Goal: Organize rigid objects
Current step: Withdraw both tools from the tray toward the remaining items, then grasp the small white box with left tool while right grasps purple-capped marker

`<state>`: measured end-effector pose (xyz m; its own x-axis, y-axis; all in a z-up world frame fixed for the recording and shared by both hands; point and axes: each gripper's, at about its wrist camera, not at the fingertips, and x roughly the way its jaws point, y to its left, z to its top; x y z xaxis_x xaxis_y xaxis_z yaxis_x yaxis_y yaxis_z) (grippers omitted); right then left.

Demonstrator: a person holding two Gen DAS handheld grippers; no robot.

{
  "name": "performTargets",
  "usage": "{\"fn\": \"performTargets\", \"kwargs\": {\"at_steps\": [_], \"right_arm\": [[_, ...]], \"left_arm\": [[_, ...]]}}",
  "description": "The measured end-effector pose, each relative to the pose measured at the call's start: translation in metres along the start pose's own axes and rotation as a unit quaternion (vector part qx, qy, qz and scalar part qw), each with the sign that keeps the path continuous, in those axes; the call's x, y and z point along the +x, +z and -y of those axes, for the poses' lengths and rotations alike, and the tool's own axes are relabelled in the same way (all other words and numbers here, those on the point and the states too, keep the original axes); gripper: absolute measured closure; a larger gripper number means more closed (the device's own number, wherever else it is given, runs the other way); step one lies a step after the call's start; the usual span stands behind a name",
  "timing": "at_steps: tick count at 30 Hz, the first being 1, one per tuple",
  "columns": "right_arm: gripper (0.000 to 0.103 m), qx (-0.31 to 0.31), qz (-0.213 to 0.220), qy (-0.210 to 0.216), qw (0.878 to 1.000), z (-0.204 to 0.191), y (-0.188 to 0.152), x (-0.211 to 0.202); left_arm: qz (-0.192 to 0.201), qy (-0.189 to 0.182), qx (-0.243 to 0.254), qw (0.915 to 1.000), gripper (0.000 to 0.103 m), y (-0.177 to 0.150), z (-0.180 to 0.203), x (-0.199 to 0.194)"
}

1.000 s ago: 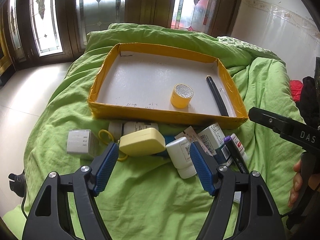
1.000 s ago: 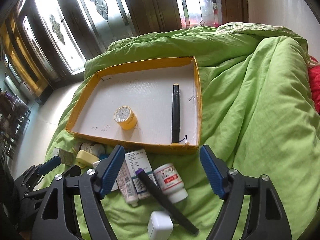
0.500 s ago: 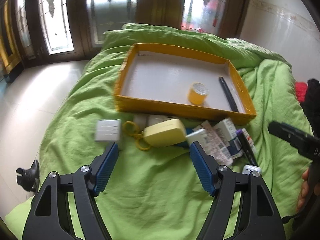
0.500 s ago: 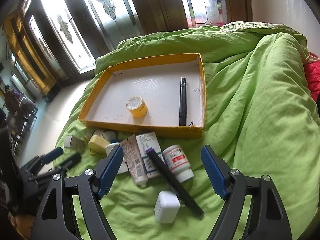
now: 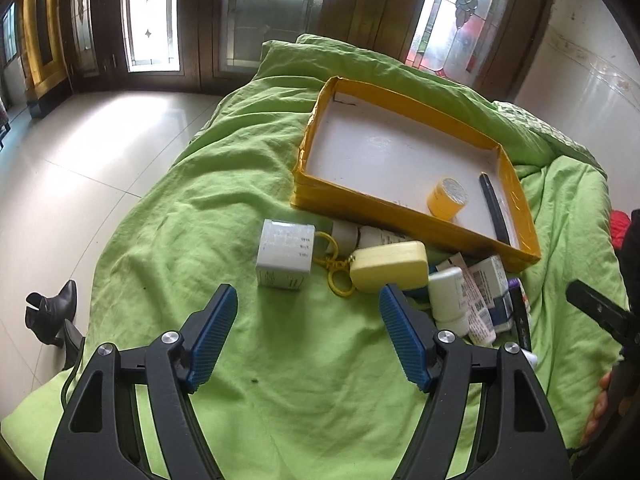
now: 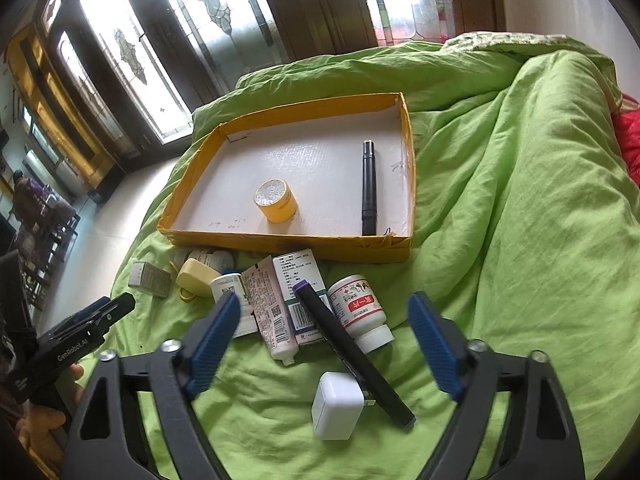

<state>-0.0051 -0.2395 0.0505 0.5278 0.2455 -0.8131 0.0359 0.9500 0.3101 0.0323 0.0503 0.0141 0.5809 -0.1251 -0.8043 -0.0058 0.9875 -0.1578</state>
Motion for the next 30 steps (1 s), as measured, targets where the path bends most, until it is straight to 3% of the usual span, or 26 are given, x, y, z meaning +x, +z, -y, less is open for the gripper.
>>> {"fn": "performTargets", "kwargs": {"at_steps": [5,14,16,19,26,30], "right_arm": [[0.017,0.011,0.003,0.001,1.000,0.005,0.000,0.001],[0.017,0.047,-0.006,0.006,0.999,0.034,0.010,0.001],[0.019,0.055,-0.014,0.019,0.998,0.041,0.012,0.001],[0.036,0.038,-0.036,0.027,0.998,0.041,0.013,0.005],[0.069,-0.015,-0.118,0.029,0.992,0.031,-0.011,0.025],[0.070,-0.029,-0.131,0.029,0.991,0.026,-0.016,0.033]], "left_arm": [[-0.001,0.022,-0.013,0.9997,0.030,0.011,-0.003,0.022],[-0.020,0.017,-0.016,0.9995,0.032,0.016,-0.009,0.052],[-0.028,0.012,-0.015,0.9994,0.046,0.015,-0.010,0.054],[-0.050,0.003,-0.019,0.9986,0.069,0.014,-0.013,0.062],[-0.052,-0.029,-0.025,0.9979,0.070,0.008,-0.011,0.051],[-0.055,-0.075,-0.014,0.9956,0.070,-0.006,0.003,0.032]]}}
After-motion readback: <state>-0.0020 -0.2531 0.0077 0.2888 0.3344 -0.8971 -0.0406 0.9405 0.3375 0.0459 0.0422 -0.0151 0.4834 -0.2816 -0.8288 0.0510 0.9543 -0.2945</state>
